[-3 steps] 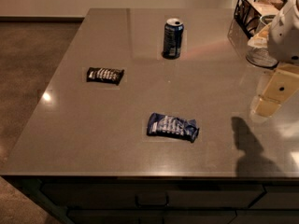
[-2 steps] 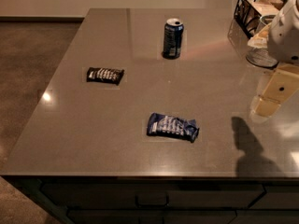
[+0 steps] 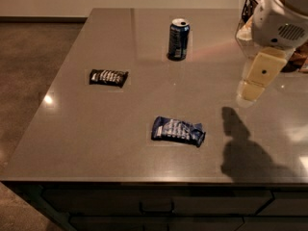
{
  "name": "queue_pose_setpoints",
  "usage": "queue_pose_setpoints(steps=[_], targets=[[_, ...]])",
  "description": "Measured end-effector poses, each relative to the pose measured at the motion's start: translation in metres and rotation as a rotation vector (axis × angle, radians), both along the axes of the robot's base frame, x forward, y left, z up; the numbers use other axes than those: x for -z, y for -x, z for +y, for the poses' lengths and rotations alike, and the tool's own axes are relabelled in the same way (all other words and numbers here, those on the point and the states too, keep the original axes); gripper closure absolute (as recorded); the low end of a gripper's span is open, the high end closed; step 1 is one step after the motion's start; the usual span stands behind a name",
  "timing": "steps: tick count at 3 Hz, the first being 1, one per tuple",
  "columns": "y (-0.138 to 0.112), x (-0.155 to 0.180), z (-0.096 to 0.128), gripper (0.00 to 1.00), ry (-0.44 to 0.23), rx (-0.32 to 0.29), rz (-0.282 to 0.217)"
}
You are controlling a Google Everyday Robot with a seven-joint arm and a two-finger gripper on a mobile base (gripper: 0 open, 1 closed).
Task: Move rxbar chocolate near rxbar blueberry
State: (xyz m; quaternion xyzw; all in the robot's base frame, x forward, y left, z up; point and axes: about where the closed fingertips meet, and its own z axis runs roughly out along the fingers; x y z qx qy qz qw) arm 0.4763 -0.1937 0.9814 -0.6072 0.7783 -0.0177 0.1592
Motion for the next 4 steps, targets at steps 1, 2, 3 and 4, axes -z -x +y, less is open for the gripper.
queue_pose_setpoints(steps=[1, 2, 3, 4], targets=[[-0.048, 0.004, 0.035, 0.0, -0.028, -0.03, 0.019], [-0.087, 0.02, 0.09, 0.0, -0.081, -0.08, 0.051], [-0.129, 0.047, 0.158, 0.0, -0.131, -0.1, 0.055], [-0.155, 0.067, 0.201, 0.0, -0.162, -0.109, 0.035]])
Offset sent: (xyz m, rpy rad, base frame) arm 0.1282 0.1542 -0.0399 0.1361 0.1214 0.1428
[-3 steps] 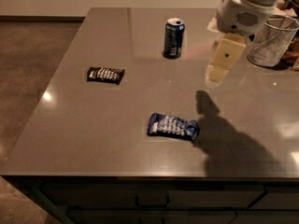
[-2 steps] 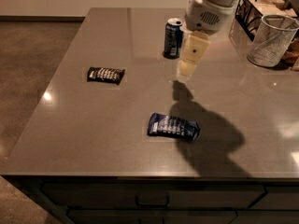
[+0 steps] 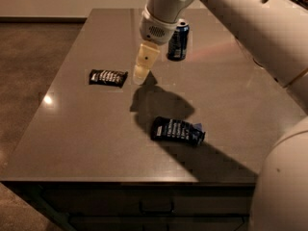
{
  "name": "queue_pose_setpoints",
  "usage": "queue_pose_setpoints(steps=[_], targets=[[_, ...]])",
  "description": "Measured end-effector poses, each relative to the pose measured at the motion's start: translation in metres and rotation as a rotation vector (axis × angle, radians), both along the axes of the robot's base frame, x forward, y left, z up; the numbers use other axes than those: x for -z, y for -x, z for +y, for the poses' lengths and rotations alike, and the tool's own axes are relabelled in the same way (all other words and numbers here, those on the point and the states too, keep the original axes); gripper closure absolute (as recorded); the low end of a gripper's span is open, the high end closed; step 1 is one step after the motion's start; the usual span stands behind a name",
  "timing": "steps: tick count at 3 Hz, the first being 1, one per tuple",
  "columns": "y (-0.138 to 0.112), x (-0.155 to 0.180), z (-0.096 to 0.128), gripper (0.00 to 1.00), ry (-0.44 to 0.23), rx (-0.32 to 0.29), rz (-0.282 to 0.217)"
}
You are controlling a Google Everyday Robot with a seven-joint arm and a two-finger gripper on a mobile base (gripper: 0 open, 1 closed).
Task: Move rxbar chocolate near rxbar blueberry
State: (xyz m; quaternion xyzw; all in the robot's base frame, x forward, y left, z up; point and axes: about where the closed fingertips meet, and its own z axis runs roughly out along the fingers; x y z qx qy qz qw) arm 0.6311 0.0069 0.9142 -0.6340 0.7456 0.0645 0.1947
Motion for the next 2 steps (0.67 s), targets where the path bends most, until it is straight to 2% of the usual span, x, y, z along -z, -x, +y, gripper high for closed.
queue_pose_setpoints(steps=[1, 2], targets=[[-0.015, 0.023, 0.043, 0.0, -0.025, -0.034, 0.038], [-0.024, 0.047, 0.075, 0.0, -0.032, -0.057, 0.088]])
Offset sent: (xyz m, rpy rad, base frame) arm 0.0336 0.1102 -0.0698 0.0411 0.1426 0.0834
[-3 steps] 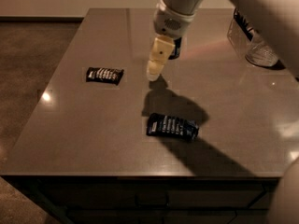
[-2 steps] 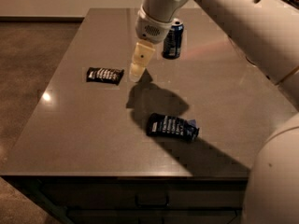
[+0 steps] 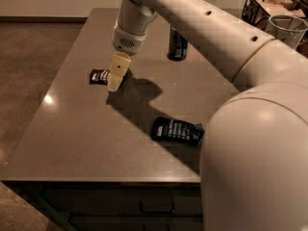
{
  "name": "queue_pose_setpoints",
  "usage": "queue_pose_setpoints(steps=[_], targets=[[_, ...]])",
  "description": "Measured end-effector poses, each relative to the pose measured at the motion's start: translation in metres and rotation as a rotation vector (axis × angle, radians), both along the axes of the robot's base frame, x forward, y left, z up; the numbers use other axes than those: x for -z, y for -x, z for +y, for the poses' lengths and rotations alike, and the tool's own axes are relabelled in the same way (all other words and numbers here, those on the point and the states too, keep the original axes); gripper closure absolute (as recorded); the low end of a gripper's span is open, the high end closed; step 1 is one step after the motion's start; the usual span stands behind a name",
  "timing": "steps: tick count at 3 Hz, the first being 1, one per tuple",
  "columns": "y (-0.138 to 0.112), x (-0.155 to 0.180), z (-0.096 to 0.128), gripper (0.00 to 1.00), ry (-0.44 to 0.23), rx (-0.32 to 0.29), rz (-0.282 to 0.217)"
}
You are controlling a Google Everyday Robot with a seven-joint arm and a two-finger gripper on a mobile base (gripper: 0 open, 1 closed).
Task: Move rxbar chocolate near rxbar blueberry
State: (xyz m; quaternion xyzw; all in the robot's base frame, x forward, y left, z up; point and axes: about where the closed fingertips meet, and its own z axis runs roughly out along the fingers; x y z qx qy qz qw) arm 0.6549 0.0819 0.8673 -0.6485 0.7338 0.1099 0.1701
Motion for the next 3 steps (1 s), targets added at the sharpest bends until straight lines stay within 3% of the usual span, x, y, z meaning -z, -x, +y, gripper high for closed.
queue_pose_setpoints(steps=[1, 3], targets=[[-0.005, 0.015, 0.02, 0.0, 0.004, -0.014, 0.028], [-0.004, 0.022, 0.039, 0.41, 0.017, -0.025, 0.056]])
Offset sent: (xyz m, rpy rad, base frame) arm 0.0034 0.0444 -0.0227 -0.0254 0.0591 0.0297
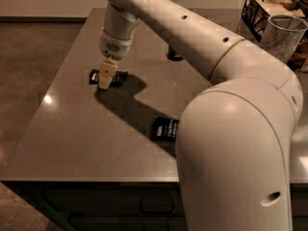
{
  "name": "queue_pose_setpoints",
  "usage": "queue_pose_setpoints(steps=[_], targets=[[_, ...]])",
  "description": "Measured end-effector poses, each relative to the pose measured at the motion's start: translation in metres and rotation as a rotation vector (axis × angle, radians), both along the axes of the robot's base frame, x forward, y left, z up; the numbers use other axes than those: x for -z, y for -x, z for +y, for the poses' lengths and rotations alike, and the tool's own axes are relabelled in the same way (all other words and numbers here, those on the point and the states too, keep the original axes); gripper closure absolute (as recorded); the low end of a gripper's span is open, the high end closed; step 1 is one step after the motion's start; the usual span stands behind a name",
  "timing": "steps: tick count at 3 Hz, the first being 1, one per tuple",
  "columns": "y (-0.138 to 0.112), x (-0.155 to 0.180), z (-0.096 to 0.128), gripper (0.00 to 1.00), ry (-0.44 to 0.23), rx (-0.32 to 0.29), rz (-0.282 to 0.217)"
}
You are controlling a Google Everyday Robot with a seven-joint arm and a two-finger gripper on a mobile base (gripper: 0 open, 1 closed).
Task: Move rxbar chocolate near rxbar blueberry
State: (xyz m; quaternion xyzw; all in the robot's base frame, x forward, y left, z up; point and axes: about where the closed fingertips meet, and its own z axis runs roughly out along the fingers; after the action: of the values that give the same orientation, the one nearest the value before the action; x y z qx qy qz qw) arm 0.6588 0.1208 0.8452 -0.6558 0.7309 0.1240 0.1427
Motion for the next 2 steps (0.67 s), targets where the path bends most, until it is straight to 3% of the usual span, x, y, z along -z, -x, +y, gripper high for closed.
queue_pose_setpoints(steps=[1, 2], targets=[[-0.001, -0.001, -0.009, 0.72, 0.008, 0.025, 0.011], [-0.004, -0.009, -0.026, 0.96, 0.009, 0.063, 0.007]])
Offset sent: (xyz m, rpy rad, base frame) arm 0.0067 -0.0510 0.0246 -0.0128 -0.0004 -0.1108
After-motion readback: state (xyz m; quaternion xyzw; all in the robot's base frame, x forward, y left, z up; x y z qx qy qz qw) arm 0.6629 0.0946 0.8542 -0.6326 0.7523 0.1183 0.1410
